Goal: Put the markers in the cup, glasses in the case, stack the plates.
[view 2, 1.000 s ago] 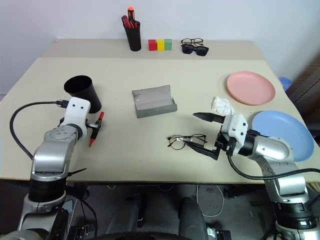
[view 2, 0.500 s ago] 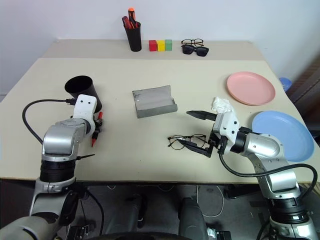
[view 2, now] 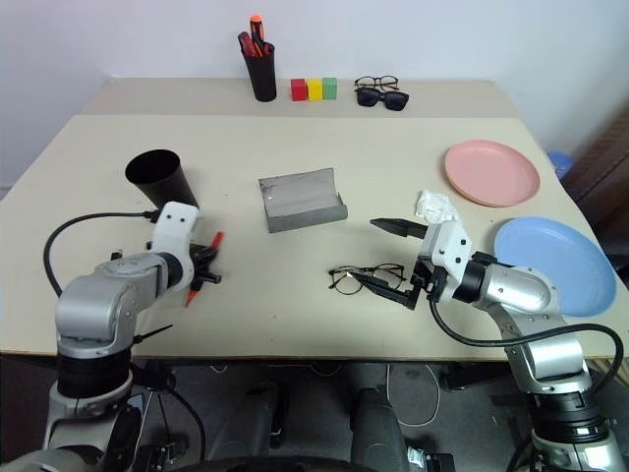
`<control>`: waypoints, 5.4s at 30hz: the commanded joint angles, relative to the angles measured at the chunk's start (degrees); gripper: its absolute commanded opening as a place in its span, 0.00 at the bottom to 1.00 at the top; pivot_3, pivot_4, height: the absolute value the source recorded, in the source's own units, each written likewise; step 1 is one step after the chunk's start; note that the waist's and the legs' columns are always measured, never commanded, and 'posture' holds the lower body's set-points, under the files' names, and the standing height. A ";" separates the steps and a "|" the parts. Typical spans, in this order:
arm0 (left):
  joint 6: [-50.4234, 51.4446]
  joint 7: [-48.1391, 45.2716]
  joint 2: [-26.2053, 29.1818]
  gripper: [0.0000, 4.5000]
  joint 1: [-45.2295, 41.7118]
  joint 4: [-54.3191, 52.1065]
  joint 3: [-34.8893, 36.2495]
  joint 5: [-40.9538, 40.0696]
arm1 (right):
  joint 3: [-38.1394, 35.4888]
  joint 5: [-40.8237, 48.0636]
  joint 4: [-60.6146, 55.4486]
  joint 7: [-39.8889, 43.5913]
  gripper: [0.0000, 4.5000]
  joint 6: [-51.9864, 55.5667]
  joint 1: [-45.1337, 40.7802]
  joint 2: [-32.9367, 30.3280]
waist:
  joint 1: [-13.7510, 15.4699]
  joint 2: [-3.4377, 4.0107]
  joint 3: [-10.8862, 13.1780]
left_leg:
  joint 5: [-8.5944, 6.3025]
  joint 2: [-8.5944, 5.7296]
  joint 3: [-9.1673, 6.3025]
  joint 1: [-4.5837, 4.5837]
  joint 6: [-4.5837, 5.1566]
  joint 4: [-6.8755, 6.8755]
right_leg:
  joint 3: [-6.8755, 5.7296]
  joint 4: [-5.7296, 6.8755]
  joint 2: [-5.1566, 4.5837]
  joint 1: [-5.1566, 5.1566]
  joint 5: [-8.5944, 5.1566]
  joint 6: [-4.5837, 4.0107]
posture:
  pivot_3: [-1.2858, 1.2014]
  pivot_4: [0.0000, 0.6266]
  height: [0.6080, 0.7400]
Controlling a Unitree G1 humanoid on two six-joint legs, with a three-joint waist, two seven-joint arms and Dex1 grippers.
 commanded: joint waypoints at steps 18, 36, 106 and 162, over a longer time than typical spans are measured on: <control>-67.90 32.99 -1.89 0.01 -19.20 41.05 6.07 17.66 | 0.64 -1.15 4.56 -5.18 1.00 -1.39 -10.02 5.17 | -0.03 -0.17 0.09 | 0.02 -0.02 0.23 0.11 0.04 -0.13 | 0.21 -0.15 0.08 0.04 0.18 0.28 | 0.52 0.24 1.00; -71.56 24.35 -3.90 0.70 -11.72 33.76 5.74 9.81 | -0.33 -0.94 3.51 -6.27 1.00 -0.72 -8.59 4.75 | -0.15 -0.17 0.10 | 0.02 -0.02 0.23 0.13 0.02 -0.14 | 0.21 -0.12 0.08 0.03 0.20 0.31 | 0.52 0.24 1.00; -31.84 10.24 9.15 0.01 -3.57 0.16 3.23 -6.06 | -3.40 5.36 8.22 -0.15 1.00 0.08 -9.92 5.93 | -1.12 -0.34 0.19 | -0.02 0.35 0.75 0.11 -0.12 -0.32 | 0.52 -0.37 0.22 -0.25 0.25 -0.19 | 0.52 0.24 1.00; -49.06 -29.86 -1.62 0.39 -40.40 72.70 -29.47 10.32 | -8.17 4.02 -5.33 -10.57 1.00 -1.10 2.69 6.23 | -0.12 -0.35 0.25 | -0.02 0.44 0.80 -0.05 0.01 -0.23 | 0.54 -0.39 0.37 -0.36 0.21 0.11 | 0.52 0.24 1.00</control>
